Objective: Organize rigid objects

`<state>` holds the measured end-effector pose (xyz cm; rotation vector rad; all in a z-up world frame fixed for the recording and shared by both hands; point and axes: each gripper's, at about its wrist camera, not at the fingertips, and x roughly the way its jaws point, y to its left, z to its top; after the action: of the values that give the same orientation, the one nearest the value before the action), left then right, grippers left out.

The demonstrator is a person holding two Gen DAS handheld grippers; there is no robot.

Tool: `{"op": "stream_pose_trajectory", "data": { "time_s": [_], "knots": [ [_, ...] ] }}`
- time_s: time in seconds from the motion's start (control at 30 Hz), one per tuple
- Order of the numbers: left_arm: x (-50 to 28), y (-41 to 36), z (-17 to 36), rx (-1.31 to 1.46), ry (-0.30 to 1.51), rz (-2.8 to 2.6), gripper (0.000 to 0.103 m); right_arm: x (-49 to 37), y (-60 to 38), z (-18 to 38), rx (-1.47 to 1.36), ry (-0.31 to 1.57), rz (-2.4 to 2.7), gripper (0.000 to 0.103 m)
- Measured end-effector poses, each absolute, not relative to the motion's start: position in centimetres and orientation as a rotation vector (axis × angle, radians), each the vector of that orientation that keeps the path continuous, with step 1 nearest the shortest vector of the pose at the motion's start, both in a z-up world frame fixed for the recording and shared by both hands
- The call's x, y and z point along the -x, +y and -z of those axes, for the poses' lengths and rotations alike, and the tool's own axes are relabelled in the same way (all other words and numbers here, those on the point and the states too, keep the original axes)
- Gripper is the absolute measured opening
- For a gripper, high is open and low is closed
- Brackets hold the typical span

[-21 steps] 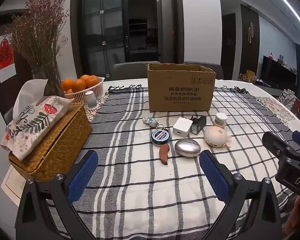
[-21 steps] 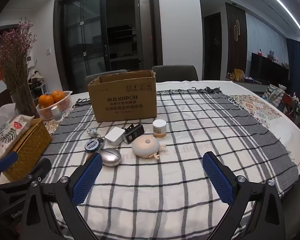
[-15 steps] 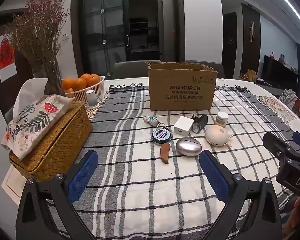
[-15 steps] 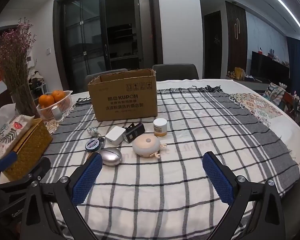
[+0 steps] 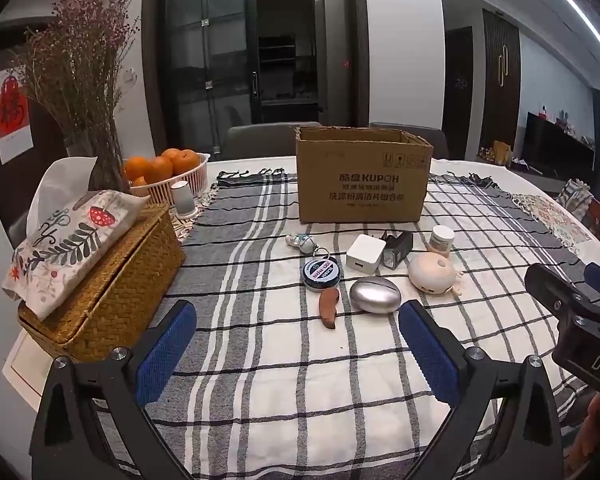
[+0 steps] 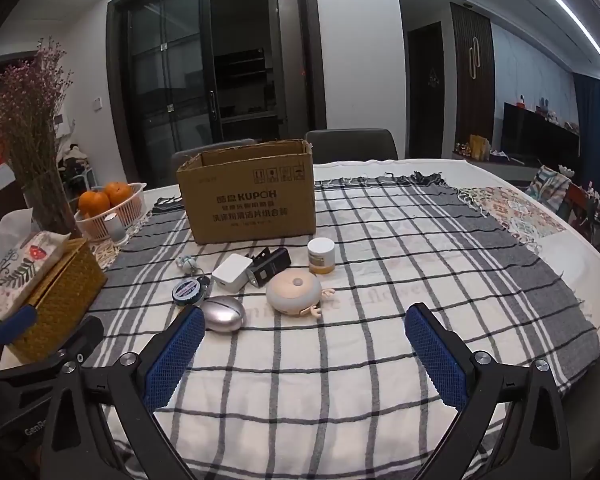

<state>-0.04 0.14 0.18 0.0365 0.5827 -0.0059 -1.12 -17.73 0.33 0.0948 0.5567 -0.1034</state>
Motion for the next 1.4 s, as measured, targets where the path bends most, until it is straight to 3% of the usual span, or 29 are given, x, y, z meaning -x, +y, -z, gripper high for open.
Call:
{"op": "stream_pose_trajectory", "data": {
  "time_s": [1.4],
  "knots": [
    [-0.23, -0.03, -0.31, -0.03, 0.603, 0.02, 0.103, 1.25, -17.64, -0.82, -0.092, 0.556, 0.1, 0.102]
  ]
}}
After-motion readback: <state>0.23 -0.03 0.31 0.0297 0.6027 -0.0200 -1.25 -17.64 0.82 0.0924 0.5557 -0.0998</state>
